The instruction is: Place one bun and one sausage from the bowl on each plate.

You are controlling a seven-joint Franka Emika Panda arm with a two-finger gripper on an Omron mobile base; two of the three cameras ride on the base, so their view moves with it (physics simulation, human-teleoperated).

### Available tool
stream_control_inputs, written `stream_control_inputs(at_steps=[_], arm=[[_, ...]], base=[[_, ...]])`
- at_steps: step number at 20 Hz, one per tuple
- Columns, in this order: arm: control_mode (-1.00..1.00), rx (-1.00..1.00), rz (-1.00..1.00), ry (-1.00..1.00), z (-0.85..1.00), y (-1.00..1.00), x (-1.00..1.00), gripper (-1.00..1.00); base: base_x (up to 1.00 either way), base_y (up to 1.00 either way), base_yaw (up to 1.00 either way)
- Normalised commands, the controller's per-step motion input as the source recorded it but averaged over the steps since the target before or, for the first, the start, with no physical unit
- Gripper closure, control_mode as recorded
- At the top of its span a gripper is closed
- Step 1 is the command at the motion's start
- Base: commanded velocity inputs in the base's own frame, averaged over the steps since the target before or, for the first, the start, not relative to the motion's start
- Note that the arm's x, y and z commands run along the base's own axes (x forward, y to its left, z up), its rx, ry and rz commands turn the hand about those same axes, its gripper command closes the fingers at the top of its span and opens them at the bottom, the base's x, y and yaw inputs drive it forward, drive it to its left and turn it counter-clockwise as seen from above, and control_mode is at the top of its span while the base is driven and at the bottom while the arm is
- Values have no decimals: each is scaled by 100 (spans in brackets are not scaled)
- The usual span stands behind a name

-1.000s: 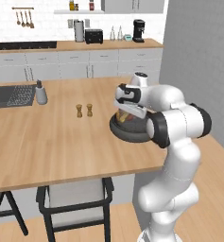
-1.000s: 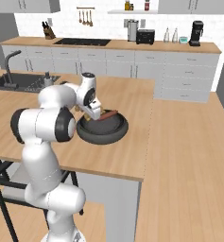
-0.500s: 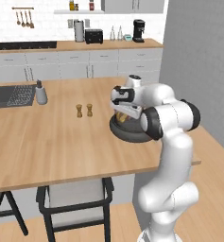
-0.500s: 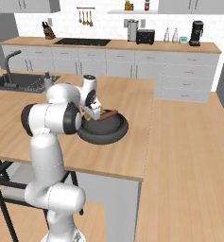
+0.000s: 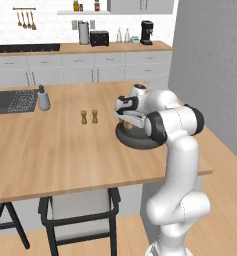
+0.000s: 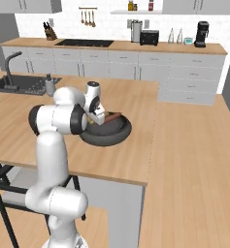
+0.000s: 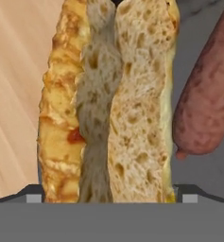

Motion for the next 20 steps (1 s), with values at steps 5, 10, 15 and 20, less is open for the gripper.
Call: stream_control_inputs(at_steps=[5, 10, 15, 20], arm=[[-100, 0, 0, -12, -4, 0, -11, 100], [-100, 6, 0, -17, 85, -14, -82, 100], [-100, 6, 0, -2, 100, -6, -84, 100], [-100, 1, 0, 15, 100, -16, -98, 100]], base=[[0, 0, 0], [0, 0, 0], [0, 0, 0], [0, 0, 0]])
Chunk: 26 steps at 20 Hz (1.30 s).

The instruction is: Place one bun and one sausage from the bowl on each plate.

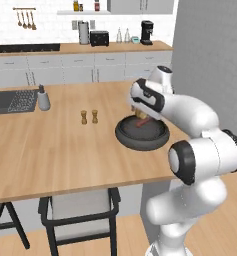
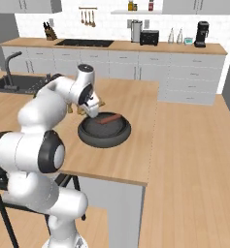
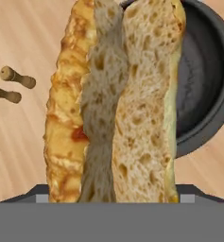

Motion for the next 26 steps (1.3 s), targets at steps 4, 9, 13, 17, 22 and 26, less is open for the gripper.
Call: stream_control_inputs(at_steps=[4, 9, 13, 17, 22, 26], arm=[[-100, -2, 0, 30, 100, -2, -100, 100], [-100, -18, 0, 17, 92, -5, -100, 100], [-100, -23, 0, 9, 50, -22, -100, 100], [-100, -19, 1, 4, 12, -24, -100, 100], [100, -2, 1, 0, 0, -2, -20, 100], [100, 0, 0, 0, 0, 0, 0, 100]], base=[[0, 0, 0], [0, 0, 0], [0, 0, 0], [0, 0, 0], [-80, 3, 1], [-100, 89, 1]])
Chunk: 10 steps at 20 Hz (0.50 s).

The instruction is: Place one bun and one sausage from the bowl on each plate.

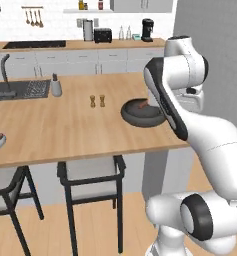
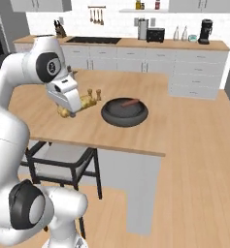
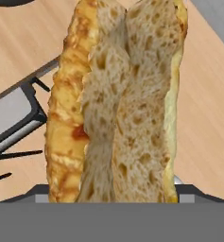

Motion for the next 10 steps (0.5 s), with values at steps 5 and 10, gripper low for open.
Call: stream_control_inputs(at_steps=[5, 10], arm=[[100, 0, 0, 0, 0, 0, 0, 100], [100, 0, 0, 0, 0, 0, 0, 100]], base=[[-76, 100, 6], [-40, 100, 10]])
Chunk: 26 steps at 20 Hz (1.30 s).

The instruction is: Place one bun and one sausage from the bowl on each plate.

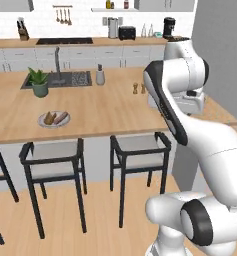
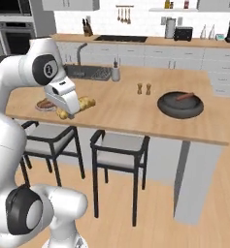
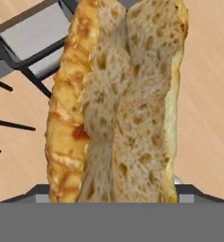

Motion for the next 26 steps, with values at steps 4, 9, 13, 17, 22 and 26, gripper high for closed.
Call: stream_control_inputs(at_steps=[4, 9, 13, 17, 22, 26], arm=[[100, 0, 0, 0, 0, 0, 0, 100], [100, 0, 0, 0, 0, 0, 0, 100], [100, 0, 0, 0, 0, 0, 0, 100], [100, 0, 0, 0, 0, 0, 0, 100], [100, 0, 0, 0, 0, 0, 0, 100], [100, 0, 0, 0, 0, 0, 0, 100]], base=[[-5, 100, 9], [23, 100, 8], [32, 100, 6], [66, 100, 0], [87, 100, -5], [28, 100, -8]])
